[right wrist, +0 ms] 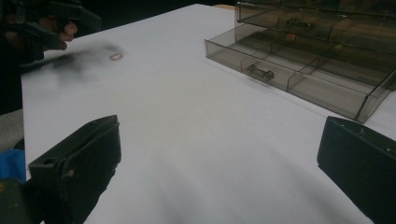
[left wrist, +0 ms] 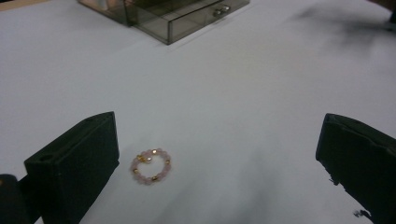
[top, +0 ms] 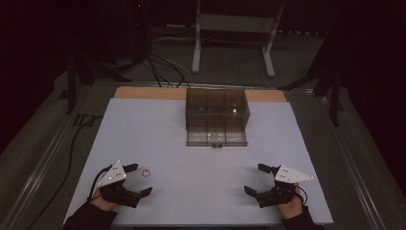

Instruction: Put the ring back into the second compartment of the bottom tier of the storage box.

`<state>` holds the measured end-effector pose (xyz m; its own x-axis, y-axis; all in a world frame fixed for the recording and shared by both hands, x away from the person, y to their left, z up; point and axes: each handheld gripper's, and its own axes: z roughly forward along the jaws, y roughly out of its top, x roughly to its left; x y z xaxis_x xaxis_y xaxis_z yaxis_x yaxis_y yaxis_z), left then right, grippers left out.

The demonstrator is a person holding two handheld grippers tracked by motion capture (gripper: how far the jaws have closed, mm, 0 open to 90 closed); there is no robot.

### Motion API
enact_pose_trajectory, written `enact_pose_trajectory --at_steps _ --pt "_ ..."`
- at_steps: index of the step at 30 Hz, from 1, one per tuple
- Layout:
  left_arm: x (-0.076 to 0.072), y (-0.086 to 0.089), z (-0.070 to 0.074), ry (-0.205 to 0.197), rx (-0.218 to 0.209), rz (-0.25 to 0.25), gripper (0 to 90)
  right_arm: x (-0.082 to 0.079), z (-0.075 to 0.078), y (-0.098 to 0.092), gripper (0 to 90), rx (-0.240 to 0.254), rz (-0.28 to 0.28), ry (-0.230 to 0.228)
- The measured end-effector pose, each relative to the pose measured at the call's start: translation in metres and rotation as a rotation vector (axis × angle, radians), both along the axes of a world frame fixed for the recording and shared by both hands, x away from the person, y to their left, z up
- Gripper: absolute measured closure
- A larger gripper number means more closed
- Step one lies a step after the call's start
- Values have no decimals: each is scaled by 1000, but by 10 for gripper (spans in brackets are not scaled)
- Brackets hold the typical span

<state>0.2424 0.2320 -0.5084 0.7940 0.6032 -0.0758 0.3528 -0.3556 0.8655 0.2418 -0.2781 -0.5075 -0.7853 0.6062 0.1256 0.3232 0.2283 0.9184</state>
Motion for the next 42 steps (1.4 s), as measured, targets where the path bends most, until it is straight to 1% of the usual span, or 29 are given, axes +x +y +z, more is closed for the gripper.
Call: enact_pose_trajectory --at_steps 1,3,5,11,15,16,17,19,21,23,25,26,27,29,31,33,34,37,38,39,42 --pt "0 0 0 2 6 -3 5 0 0 0 0 3 -2 -3" --pt "0 0 0 4 1 -11 5 0 -1 -1 0 -3 -2 -3" --pt "1 0 1 1 1 -14 5 0 -1 -1 0 3 0 0" --pt "2 2 4 -1 -2 -29 5 2 -2 -1 0 -2 8 2" --pt "2 3 5 2 4 -35 6 4 -3 0 0 -10 18 5" --pt "1 4 5 18 -7 -45 6 5 -3 0 0 -2 16 9" --pt "0 4 5 23 -4 -47 6 5 -3 0 0 0 17 7" --pt "-1 3 4 10 8 -52 6 5 -3 1 0 -4 18 7" --pt "-2 2 5 8 15 -61 6 5 -3 2 0 -7 20 10" --pt "-3 1 6 6 23 -83 6 4 -2 4 0 -12 24 9" --pt "-4 1 8 23 20 -108 6 2 -1 4 0 -15 26 4" --pt "-4 1 8 23 20 -108 6 2 -1 4 0 -15 26 4" --pt "-5 0 9 26 8 -124 6 2 0 4 0 -7 24 1" --pt "-6 -3 11 53 19 -141 6 1 1 4 0 -1 16 2" --pt "-7 -6 13 43 24 -152 6 1 0 4 0 -7 11 -1" --pt "-6 -9 16 45 27 -157 6 1 1 4 0 0 8 1" --pt "-7 -10 17 32 29 -161 6 1 1 3 0 1 6 -5" --pt "-6 -11 21 16 21 -157 6 1 1 3 0 4 4 1" --pt "-6 -11 21 16 21 -157 6 1 1 3 0 4 4 1" --pt "-5 -12 23 18 10 -161 6 1 1 3 0 5 3 2" --pt "-5 -14 26 4 4 -166 6 1 1 3 0 12 10 -2"
